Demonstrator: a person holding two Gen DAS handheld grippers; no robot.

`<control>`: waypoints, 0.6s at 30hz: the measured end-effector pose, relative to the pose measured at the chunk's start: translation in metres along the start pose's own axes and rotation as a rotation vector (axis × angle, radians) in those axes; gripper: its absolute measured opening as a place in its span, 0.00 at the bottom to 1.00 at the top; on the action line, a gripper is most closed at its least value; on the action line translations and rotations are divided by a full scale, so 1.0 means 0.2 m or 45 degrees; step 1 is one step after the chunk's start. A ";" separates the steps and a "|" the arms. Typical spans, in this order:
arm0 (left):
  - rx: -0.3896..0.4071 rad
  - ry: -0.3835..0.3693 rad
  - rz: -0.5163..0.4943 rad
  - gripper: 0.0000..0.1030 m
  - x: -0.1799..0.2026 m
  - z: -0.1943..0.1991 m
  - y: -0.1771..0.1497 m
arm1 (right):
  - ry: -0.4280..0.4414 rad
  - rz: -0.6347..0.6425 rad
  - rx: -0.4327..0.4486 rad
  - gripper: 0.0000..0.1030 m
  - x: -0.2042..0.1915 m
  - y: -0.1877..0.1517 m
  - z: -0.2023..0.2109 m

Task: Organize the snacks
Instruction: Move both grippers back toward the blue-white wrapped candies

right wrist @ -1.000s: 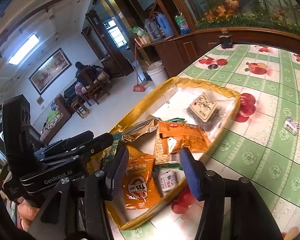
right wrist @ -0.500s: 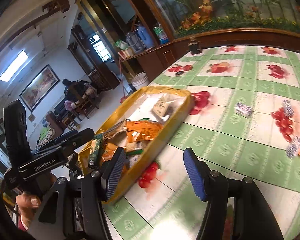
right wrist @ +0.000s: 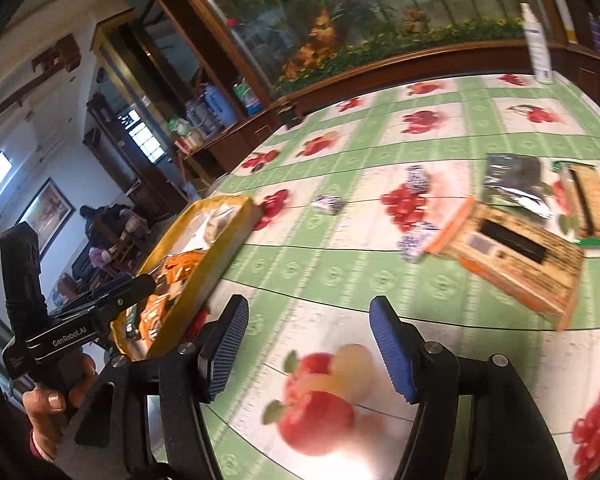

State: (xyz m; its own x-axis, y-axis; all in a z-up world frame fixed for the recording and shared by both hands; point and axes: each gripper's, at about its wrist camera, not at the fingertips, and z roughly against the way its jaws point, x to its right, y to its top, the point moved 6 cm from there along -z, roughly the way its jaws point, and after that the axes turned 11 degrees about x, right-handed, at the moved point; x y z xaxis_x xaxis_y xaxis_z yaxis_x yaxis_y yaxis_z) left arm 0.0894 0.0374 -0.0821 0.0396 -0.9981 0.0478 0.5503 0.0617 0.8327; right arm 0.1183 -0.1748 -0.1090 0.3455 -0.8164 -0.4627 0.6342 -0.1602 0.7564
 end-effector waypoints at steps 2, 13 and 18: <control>-0.014 -0.022 -0.008 0.83 0.05 -0.01 0.00 | -0.023 -0.018 0.017 0.64 0.07 0.01 0.05; -0.066 -0.104 -0.070 0.83 0.25 -0.16 0.04 | -0.100 -0.070 0.056 0.65 0.29 0.05 0.13; -0.094 -0.119 -0.062 0.83 0.31 -0.31 0.10 | -0.072 -0.005 0.027 0.65 0.25 0.06 0.06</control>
State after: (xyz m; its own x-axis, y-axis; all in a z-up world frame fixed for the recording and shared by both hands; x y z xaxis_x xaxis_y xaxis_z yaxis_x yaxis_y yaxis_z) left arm 0.1551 -0.0237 -0.0970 -0.0648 -0.9959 0.0624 0.6099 0.0099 0.7924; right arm 0.1349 -0.2239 -0.1164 0.3031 -0.8459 -0.4389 0.6203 -0.1745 0.7647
